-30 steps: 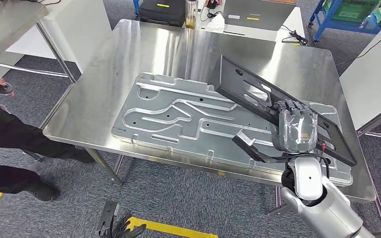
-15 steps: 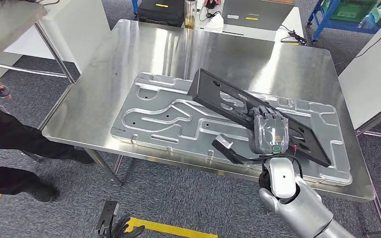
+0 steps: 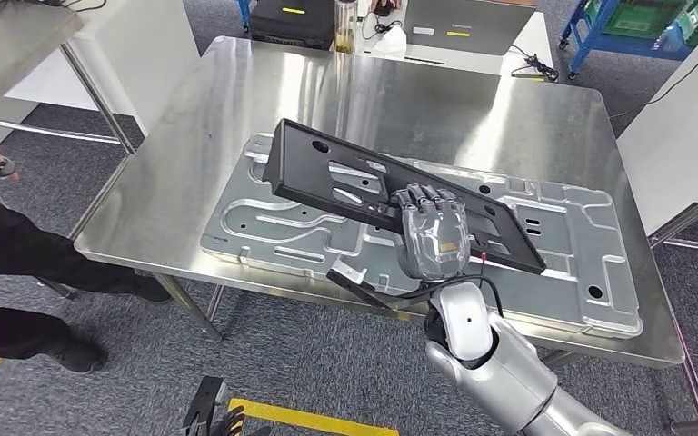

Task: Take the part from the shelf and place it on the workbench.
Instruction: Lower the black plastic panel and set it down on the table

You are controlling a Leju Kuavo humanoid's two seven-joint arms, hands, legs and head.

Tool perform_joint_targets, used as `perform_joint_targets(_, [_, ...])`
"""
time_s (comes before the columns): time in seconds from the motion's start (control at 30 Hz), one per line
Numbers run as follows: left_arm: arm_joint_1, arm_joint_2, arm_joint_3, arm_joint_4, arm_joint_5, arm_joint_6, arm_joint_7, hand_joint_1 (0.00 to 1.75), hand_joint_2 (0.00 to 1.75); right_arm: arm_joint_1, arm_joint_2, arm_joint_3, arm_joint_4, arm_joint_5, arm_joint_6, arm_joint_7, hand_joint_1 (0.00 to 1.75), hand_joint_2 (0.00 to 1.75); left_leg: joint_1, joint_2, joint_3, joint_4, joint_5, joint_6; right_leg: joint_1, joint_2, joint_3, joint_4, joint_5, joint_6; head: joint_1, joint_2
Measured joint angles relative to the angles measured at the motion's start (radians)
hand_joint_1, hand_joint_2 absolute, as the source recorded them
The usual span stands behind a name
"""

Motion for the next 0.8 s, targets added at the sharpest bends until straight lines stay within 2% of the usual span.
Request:
perform_joint_targets(0.23, [0.001,-0.003,0.0,0.0,0.0,-0.001,0.005,0.0,1.75,-0.026,0.034,0.043,0.023,-0.004,-0.002,0.0,1.75,1.75,0.0,-0.01,-0.001,0.0,0.0,0.0,0.0,-0.004,0.0,0.0,0.0,0.0,0.001,0.0])
perform_joint_targets(0.8, [0.005,-0.003,0.0,0.002,0.001,-0.011,0.012,0.0,1.75,-0.074,0.084,0.114,0.092,-0.045,0.003,0.0,1.75,1.75,0.0,-0.015,-0.002,0.0,0.0,0.0,-0.001,-0.008,0.0,-0.001,0.0,-0.001,0.001,0.0])
